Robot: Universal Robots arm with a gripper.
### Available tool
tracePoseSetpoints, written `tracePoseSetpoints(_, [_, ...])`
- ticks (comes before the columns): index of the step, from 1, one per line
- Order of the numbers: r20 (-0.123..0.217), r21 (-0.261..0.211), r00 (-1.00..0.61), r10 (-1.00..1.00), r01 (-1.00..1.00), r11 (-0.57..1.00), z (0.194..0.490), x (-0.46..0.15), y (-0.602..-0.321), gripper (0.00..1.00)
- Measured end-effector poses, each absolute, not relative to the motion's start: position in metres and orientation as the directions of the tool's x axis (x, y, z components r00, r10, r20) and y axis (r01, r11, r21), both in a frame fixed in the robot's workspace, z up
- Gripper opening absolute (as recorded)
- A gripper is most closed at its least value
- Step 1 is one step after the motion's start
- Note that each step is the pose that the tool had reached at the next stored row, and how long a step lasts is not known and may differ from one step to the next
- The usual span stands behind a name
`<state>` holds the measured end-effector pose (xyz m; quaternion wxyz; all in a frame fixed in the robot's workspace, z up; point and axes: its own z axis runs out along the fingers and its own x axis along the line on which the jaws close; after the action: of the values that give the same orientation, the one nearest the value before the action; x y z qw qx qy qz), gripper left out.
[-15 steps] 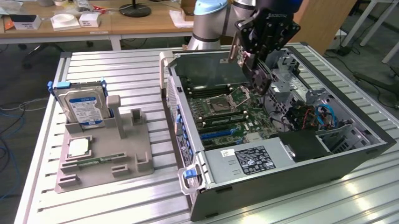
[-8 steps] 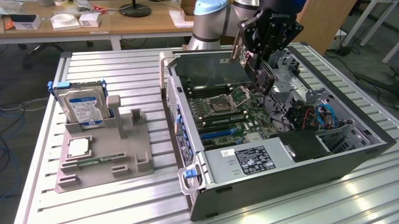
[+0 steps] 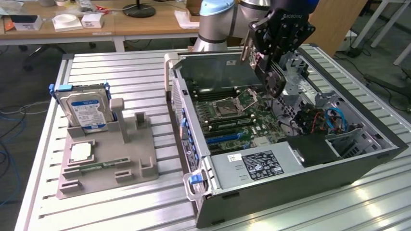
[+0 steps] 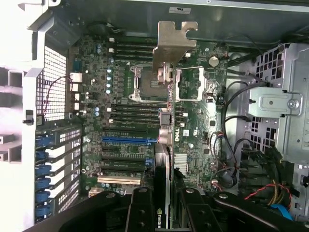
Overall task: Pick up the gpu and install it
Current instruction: 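Pick up the gpu and move the gpu toward the slot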
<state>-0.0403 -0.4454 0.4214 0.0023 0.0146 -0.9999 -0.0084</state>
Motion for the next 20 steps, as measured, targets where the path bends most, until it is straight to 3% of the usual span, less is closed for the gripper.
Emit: tracePoseSetpoints(20, [0.005, 0.017, -1.000, -0.029, -0.029, 0.999, 0.421, -0.023, -0.446, 0.26])
